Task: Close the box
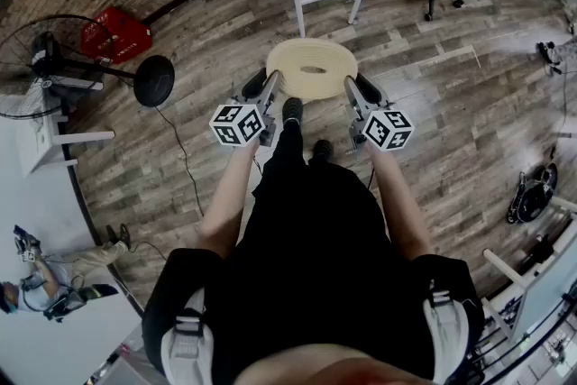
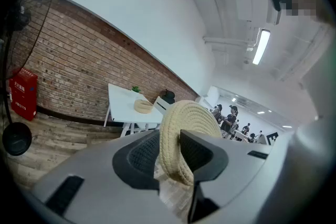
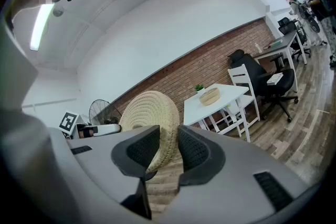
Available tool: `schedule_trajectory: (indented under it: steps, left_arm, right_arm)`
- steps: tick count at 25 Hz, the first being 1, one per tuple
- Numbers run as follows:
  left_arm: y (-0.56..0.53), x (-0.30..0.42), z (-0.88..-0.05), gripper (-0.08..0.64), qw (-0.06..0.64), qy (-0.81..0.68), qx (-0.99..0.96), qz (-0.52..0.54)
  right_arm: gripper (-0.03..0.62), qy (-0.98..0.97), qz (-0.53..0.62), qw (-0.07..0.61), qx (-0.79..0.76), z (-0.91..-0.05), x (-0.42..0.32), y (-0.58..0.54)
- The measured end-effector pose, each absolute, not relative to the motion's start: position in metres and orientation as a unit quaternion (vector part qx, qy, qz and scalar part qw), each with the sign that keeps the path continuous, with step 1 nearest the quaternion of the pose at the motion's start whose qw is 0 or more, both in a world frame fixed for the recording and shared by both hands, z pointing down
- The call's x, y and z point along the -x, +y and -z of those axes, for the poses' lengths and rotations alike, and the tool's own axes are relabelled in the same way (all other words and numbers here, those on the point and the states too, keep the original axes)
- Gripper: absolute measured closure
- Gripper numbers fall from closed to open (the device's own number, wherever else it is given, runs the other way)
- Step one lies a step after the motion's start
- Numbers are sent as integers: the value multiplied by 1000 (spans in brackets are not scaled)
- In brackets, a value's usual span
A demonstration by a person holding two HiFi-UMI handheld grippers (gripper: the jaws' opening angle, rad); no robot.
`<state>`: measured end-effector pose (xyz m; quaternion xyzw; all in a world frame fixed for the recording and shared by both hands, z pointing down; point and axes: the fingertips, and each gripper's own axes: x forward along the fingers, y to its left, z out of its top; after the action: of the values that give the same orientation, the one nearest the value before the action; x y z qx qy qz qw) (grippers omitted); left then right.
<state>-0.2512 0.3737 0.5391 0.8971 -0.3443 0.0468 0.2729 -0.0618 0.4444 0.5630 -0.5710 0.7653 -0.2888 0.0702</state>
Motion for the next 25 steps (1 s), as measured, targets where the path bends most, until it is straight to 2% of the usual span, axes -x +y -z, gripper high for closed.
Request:
schedule_trajectory:
  steps: [25]
  left_arm:
    - [293, 245, -556, 433, 298, -331, -893, -59]
  right_arm:
    - [485, 741, 315, 66, 590, -576, 56, 364]
